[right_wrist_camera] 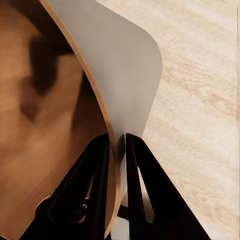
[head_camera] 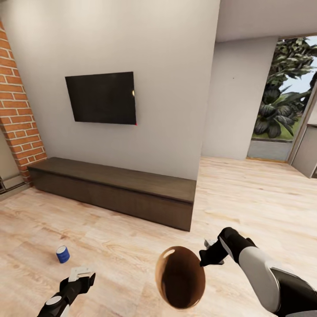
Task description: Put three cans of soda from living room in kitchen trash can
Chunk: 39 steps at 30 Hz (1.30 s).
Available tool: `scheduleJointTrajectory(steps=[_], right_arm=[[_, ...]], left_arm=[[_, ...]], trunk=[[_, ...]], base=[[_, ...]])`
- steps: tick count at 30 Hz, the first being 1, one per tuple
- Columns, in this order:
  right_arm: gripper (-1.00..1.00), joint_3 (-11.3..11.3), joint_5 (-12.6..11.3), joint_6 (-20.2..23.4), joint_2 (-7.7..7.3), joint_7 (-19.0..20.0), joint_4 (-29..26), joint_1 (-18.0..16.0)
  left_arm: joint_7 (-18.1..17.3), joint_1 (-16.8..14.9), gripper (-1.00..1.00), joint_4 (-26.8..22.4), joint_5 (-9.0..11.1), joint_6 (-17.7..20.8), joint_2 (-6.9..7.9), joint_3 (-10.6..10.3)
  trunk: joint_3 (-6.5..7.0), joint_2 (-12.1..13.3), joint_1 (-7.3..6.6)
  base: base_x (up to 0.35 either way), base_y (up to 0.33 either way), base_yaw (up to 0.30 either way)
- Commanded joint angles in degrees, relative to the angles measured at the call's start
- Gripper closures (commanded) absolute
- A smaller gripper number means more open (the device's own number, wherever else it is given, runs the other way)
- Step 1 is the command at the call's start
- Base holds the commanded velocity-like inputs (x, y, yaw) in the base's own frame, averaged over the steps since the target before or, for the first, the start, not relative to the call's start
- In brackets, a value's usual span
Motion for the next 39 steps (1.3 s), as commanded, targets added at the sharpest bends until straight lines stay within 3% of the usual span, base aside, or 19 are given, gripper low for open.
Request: scheduleJointTrajectory(steps=[1,20,26,39], right_arm=[[1.00,-0.57,-1.28,0.77,0.27,0.29,0.06,-0.29],[1.00,-0.48,-1.16,0.97,1.51,-0.16,0.07,-0.76],[1.00,-0.29,-1.09,0.83,2.32,-0.44,0.08,-0.76],[1.00,1.10,-1.09,0.72,2.57,-0.46,0.01,-0.76]], left_arm=[[-0.03,0.00,-1.00,0.00,0.03,-0.31,0.06,0.04],[-0.07,0.00,-1.00,-0.19,0.24,-0.85,0.17,0.03],[-0.07,0.00,-1.00,-0.30,0.24,-0.84,0.17,0.03],[-0.07,0.00,-1.00,-0.54,0.24,-0.84,0.17,0.03]], trunk=[[-0.01,0.00,0.00],[-0.15,0.00,0.00],[-0.04,0.00,0.00],[0.25,0.00,0.00]], base=[[0.190,0.025,0.006],[0.268,0.063,0.008],[0.137,0.062,0.197],[0.138,0.057,0.241]])
